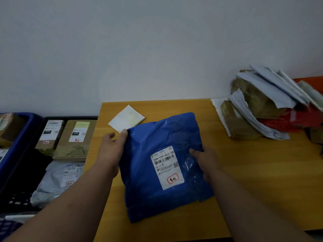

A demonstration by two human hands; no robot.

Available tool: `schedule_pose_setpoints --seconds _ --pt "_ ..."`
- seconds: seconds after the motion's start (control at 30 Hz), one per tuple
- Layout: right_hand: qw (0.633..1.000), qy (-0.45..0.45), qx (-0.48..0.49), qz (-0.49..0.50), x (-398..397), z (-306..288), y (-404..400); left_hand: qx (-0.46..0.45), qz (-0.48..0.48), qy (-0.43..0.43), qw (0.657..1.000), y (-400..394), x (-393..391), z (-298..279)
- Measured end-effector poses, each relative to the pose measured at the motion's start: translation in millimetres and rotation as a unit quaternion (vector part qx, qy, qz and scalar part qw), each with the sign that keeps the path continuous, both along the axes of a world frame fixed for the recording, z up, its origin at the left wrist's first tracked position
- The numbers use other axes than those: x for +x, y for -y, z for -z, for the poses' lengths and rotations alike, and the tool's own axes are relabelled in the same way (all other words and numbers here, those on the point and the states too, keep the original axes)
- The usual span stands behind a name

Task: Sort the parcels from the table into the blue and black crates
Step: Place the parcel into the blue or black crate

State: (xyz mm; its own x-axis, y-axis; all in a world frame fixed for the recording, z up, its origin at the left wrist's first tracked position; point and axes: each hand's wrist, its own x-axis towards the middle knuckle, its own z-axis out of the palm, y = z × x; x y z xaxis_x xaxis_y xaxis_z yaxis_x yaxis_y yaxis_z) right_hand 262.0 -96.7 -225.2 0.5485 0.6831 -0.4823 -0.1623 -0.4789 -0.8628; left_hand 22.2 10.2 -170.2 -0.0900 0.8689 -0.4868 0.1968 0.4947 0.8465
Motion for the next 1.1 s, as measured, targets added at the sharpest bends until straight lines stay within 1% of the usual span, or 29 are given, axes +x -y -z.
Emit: schedule_pose_setpoints --seconds 0.07,0.13,0.2,0.3,0.4,0.53,0.63,0.7,0.73,0.77,0.8,0.87,0.9,0.93,1.0,1.1 --pt "1.000 -0.013 -0.007 -0.001 -4 6 4 -0.086 0.017 0.011 0.996 4 -12 19" --pt "0.999 -0.026 -0.020 0.000 -7 12 6 -0.150 0.032 0.032 0.988 14 -22 32" --pt "0.999 -0.037 -0.033 0.005 -10 15 6 -0.185 0.032 0.047 0.981 23 -27 43" --pt "0.998 -0.050 -0.035 0.014 -14 15 3 -0.205 0.036 0.059 0.976 30 -32 51" --pt "0.999 -0.047 -0.025 0.010 -21 9 -3 -0.188 0.016 0.067 0.980 31 -38 47" --pt "1.000 -0.015 -0.022 -0.014 -37 3 -18 -0.150 -0.025 0.070 0.986 26 -51 43" --pt "0.999 0.017 -0.025 -0.040 -55 -1 -30 -0.088 -0.073 0.052 0.992 21 -67 44" --pt "0.997 0.040 -0.023 -0.063 -68 -7 -38 -0.036 -0.079 0.044 0.995 17 -82 42" --pt "0.995 0.056 -0.020 -0.075 -75 -10 -41 -0.015 -0.070 0.025 0.997 14 -89 42" --pt "0.993 0.074 -0.017 -0.089 -83 -14 -46 0.003 -0.055 -0.017 0.998 9 -99 45" --pt "0.990 0.094 -0.013 -0.104 -92 -20 -50 0.014 -0.032 -0.083 0.996 5 -108 42" --pt "0.983 0.126 -0.002 -0.137 -115 -33 -62 0.042 0.018 -0.231 0.972 -5 -127 37" --pt "0.978 0.137 0.005 -0.157 -128 -38 -68 0.060 0.044 -0.258 0.963 -10 -136 35" --pt "0.972 0.152 0.012 -0.180 -143 -43 -76 0.071 0.068 -0.264 0.960 -15 -145 29" --pt "0.953 0.190 0.018 -0.236 -179 -50 -94 0.072 0.104 -0.243 0.962 -26 -168 25" --pt "0.921 0.230 0.039 -0.312 -235 -56 -122 0.036 0.106 -0.145 0.983 -44 -213 24"
